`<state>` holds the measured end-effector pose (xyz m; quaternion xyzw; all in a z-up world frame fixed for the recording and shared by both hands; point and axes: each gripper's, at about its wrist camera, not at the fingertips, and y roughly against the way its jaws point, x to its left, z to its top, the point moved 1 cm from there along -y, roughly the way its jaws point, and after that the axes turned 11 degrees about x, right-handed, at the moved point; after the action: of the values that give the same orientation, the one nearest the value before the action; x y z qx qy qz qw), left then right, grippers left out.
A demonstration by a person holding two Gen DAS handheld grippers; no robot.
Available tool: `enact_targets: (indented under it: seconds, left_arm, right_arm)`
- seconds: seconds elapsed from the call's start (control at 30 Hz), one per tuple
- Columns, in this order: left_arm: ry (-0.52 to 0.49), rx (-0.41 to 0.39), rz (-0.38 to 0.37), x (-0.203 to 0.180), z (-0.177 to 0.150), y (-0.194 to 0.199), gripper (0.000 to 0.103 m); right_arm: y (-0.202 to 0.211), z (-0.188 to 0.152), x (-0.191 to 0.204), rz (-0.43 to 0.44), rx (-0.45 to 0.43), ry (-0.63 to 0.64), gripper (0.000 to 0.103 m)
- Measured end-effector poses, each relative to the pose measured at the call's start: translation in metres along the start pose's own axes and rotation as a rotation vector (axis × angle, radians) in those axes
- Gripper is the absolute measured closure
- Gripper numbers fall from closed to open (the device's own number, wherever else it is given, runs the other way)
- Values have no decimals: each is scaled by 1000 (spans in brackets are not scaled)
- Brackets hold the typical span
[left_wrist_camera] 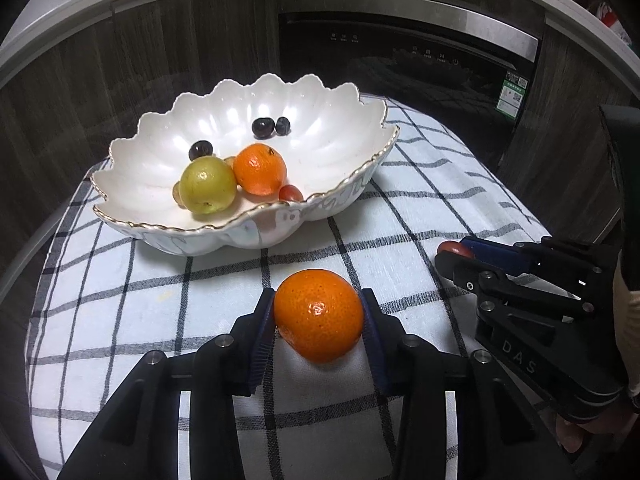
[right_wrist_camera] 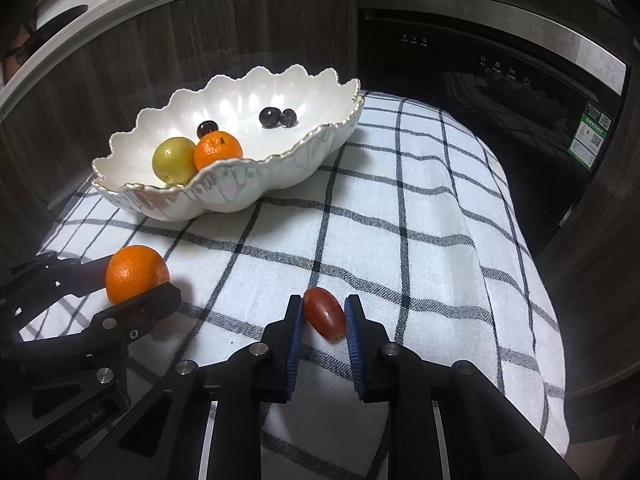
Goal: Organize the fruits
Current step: 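Lift both held fruits and carry them over the white bowl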
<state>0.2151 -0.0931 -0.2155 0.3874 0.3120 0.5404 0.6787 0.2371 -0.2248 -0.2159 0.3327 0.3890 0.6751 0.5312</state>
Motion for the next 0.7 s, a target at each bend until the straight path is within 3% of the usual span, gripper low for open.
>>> enact_targets:
  seconds: [0.7]
  left_arm:
    - [24, -72, 3, 13, 3, 45, 62]
  right_arm:
    - [48, 9, 18, -16, -68, 21, 81]
